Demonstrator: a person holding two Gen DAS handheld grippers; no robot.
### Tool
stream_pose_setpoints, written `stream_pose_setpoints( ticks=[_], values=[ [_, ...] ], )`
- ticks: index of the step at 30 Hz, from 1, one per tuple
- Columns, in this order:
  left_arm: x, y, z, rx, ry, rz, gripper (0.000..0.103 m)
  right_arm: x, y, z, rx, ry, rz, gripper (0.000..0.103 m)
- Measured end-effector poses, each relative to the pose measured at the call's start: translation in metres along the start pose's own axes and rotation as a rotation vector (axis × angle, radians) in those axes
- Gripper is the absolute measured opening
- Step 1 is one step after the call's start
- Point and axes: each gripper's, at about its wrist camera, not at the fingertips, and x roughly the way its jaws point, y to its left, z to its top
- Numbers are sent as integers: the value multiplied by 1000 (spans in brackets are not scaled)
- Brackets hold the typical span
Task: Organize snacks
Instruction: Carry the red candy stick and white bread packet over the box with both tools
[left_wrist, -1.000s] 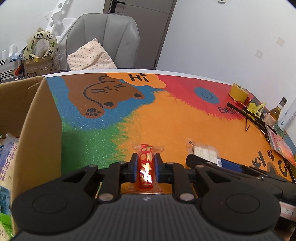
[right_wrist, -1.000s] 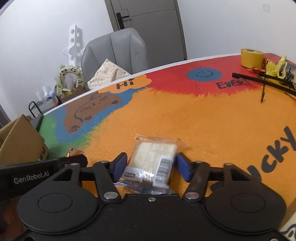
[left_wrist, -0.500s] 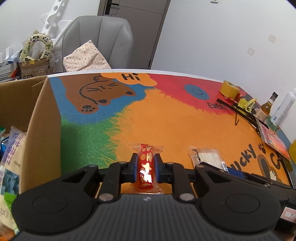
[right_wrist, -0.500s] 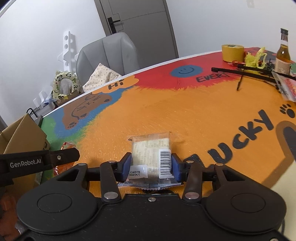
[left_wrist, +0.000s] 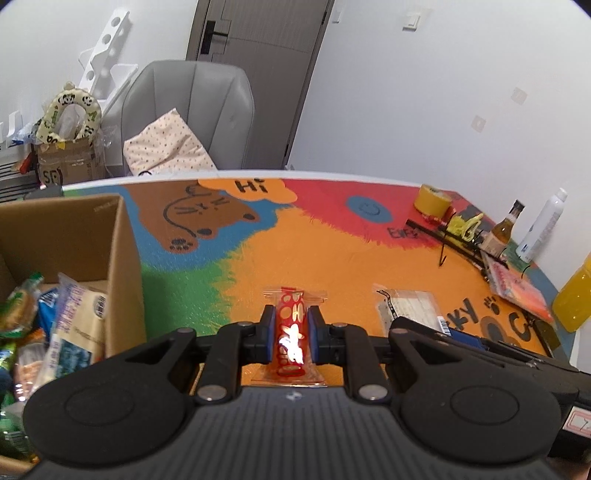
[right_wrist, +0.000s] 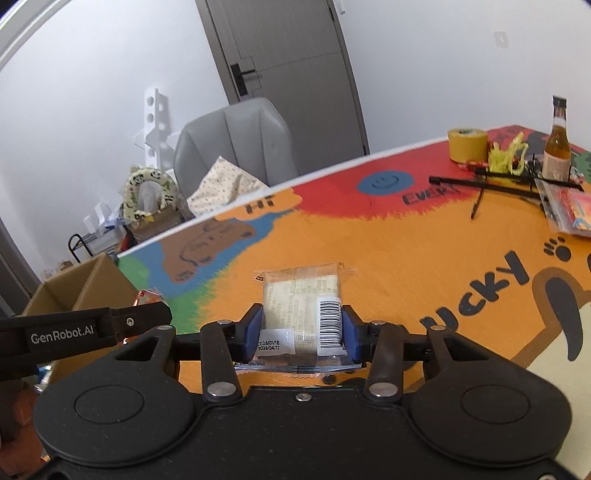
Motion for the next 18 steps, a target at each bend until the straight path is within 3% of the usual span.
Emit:
stream_pose_setpoints(
  ticks=[18],
  values=[
    [-56, 42, 18, -25, -76, 32, 16, -8, 77, 22, -103, -46, 131, 42]
  ],
)
